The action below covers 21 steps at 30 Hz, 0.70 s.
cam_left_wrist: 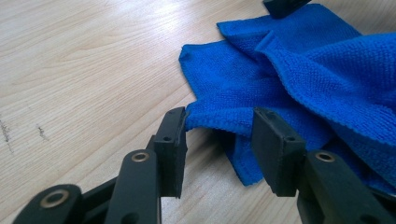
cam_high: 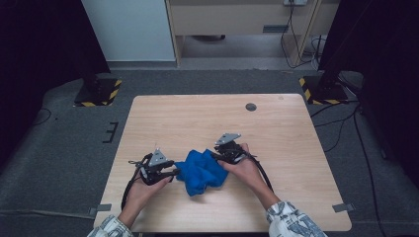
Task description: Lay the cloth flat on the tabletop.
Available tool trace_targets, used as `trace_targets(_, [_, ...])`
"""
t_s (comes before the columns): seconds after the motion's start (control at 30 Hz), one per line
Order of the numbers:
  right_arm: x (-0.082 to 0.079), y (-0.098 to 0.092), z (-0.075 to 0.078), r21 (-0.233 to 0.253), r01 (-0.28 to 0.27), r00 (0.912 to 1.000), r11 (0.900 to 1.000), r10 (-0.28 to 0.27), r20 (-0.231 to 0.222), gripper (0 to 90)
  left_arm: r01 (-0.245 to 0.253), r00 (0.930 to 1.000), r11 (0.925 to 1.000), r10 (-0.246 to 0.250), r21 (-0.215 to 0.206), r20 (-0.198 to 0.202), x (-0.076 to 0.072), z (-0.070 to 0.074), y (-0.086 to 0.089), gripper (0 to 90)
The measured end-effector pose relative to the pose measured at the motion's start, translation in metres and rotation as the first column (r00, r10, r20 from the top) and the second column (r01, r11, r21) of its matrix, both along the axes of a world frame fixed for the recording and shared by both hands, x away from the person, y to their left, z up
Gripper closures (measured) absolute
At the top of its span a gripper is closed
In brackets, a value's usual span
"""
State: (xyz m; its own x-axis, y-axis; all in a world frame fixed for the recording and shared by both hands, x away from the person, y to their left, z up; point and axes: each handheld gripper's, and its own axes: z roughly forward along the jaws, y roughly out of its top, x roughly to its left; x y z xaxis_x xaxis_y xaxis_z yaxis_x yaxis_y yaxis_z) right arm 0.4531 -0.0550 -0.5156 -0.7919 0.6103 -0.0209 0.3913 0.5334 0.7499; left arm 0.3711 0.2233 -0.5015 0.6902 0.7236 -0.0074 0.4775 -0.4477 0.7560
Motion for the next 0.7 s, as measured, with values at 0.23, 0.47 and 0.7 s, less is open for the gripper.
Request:
trace_targets(0.23, [0.012,0.014,-0.009,-0.003,0.011,0.9997,1.000,-0.011,-0.023,61.2,-0.002,1.0000,1.0000,0.002,0.004,0.003,0.000,0.000,0.000,56.4])
trace_targets(0.47, [0.022,0.024,-0.012,-0.003,0.016,0.9988,1.000,-0.016,-0.047,58.0,-0.004,1.0000,1.0000,0.004,0.004,0.006,0.001,0.000,0.000,57.2])
trace_targets(0.7, [0.021,0.028,-0.013,-0.018,-0.017,0.9975,1.000,0.016,-0.069,83.3,-0.007,1.0000,1.0000,0.007,0.005,0.006,0.003,0.000,0.001,57.8])
